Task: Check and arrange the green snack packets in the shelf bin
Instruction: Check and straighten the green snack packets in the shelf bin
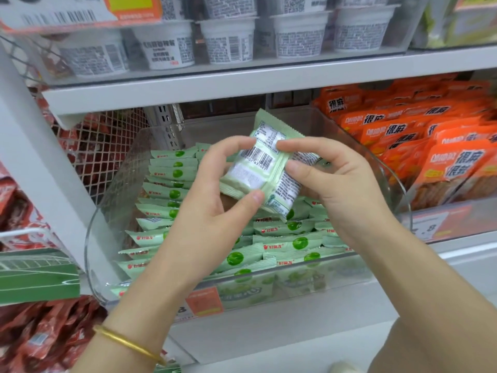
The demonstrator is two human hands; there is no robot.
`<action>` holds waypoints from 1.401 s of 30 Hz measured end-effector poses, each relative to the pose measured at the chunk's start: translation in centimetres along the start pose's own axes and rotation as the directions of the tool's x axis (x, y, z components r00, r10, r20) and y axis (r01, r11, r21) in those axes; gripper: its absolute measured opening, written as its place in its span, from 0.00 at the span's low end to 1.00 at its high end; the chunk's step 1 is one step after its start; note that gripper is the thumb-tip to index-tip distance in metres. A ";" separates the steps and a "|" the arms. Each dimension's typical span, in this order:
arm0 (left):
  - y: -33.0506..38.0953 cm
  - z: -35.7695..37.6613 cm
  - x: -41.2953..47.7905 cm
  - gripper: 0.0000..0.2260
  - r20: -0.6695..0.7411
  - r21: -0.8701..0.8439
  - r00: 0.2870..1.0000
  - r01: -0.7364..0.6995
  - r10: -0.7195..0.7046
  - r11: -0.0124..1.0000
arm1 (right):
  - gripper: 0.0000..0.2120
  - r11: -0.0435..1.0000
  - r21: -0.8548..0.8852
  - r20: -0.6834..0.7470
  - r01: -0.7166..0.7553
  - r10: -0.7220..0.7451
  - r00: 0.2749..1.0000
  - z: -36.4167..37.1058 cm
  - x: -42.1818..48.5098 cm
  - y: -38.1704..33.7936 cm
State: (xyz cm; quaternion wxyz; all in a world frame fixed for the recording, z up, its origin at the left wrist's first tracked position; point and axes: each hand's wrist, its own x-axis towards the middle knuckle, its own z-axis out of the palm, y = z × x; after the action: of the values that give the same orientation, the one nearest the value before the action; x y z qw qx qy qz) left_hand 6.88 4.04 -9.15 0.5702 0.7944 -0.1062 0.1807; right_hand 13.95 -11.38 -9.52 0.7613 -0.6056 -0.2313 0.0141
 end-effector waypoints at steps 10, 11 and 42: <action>0.2 -0.1 0.0 0.22 -0.050 -0.070 0.996 0.073 -0.076 0.995 | 0.12 0.999 0.024 0.000 -0.047 0.047 0.999 0.2 0.1 -0.4; 0.1 -0.1 0.0 0.22 -0.074 -0.078 0.994 0.080 -0.086 0.994 | 0.12 0.999 0.016 -0.007 -0.050 0.051 0.999 0.2 0.1 -0.4; -4.6 -4.3 3.1 0.22 -0.141 0.739 0.967 0.246 -0.213 0.627 | 0.08 0.438 -0.866 0.100 0.241 -0.321 0.942 2.2 2.5 1.2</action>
State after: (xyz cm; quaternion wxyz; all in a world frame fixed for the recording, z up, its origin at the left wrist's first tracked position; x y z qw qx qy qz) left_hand 10.68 9.71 -10.62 0.2112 0.9616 0.0912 0.1497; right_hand 15.64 -8.29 -9.49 0.3516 -0.8583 -0.2735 -0.2547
